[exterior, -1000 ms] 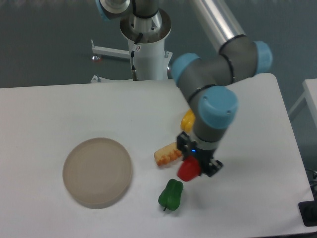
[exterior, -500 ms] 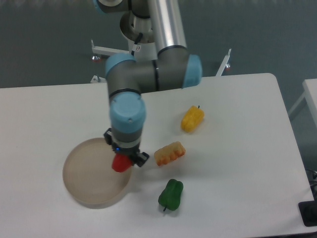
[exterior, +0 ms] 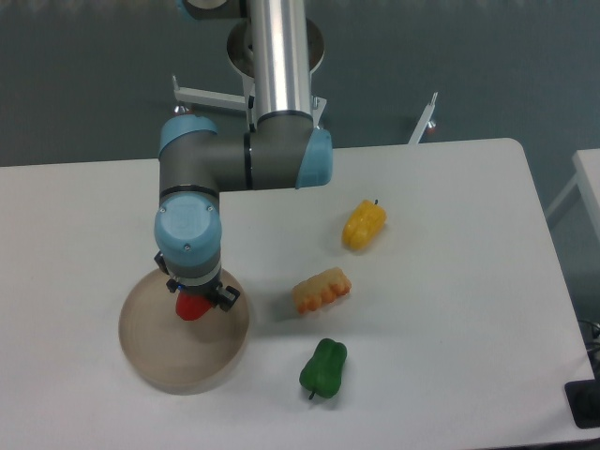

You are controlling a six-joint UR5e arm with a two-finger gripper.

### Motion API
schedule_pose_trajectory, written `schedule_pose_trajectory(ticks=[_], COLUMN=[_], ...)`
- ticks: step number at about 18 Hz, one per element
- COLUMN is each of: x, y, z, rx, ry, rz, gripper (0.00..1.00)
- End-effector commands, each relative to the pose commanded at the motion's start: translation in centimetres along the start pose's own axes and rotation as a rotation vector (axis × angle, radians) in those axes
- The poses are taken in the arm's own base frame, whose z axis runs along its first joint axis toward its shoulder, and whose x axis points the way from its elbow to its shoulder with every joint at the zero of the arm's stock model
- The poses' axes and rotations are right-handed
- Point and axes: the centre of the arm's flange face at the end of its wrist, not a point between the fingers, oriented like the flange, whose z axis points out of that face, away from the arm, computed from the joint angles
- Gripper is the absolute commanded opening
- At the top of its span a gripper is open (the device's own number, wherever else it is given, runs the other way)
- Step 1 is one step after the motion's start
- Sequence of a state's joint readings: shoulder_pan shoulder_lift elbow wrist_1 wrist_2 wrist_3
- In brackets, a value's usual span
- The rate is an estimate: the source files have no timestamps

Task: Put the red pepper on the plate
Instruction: 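Lower the red pepper onto the plate and open the gripper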

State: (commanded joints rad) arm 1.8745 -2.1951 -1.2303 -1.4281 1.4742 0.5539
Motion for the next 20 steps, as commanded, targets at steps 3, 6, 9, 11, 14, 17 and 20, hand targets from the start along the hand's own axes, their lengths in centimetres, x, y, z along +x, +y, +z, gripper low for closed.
schedule_pose_trajectory(ticks=[3,6,9,11,14,17,20], x=[0.0,0.3,0.4,0.3,0.1,0.0,0.0], y=[-0.2,-0.9,-1.2,-1.3,-1.7,-1.7,-1.8], z=[0.7,1.3,1.8,2.0,2.1,2.3,2.6], rx=[-0.009,0.009,0.019,0.016,0.043,0.041,0.039], ry=[0.003,-0.006,0.019,0.02,0.006,0.008,0.008], rz=[-0.006,0.007,0.005,0.005,0.007,0.008,0.008], gripper=[0.53,0.57,0.57,0.58,0.6,0.61,0.61])
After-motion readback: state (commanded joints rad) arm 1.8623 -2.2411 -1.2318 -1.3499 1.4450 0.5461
